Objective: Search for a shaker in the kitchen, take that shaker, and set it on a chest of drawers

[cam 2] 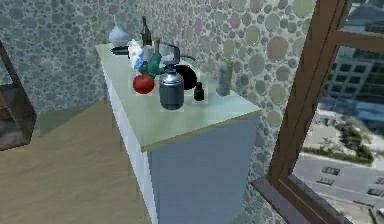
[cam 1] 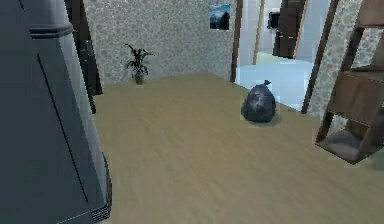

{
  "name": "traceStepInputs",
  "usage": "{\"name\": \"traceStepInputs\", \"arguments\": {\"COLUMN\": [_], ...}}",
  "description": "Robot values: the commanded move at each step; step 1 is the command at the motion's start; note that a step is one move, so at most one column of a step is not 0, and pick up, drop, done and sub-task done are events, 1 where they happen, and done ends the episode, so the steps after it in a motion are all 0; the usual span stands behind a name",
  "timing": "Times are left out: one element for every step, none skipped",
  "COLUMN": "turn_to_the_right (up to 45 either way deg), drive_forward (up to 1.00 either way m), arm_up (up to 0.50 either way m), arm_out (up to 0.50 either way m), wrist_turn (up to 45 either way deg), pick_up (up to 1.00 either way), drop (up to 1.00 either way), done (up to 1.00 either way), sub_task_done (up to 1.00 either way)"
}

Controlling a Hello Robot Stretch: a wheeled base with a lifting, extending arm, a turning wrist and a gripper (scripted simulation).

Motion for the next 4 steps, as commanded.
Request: {"name": "traceStepInputs", "arguments": {"turn_to_the_right": [3.0, 45.0, 45.0, 12.0], "drive_forward": [0.0, 0.0, 0.0, 0.0], "arm_up": [0.0, 0.0, 0.0, 0.0], "arm_out": [0.0, 0.0, 0.0, 0.0], "wrist_turn": [0.0, 0.0, 0.0, 0.0], "pick_up": [0.0, 0.0, 0.0, 0.0], "drop": [0.0, 0.0, 0.0, 0.0], "done": [0.0, 0.0, 0.0, 0.0], "sub_task_done": [0.0, 0.0, 0.0, 0.0]}}
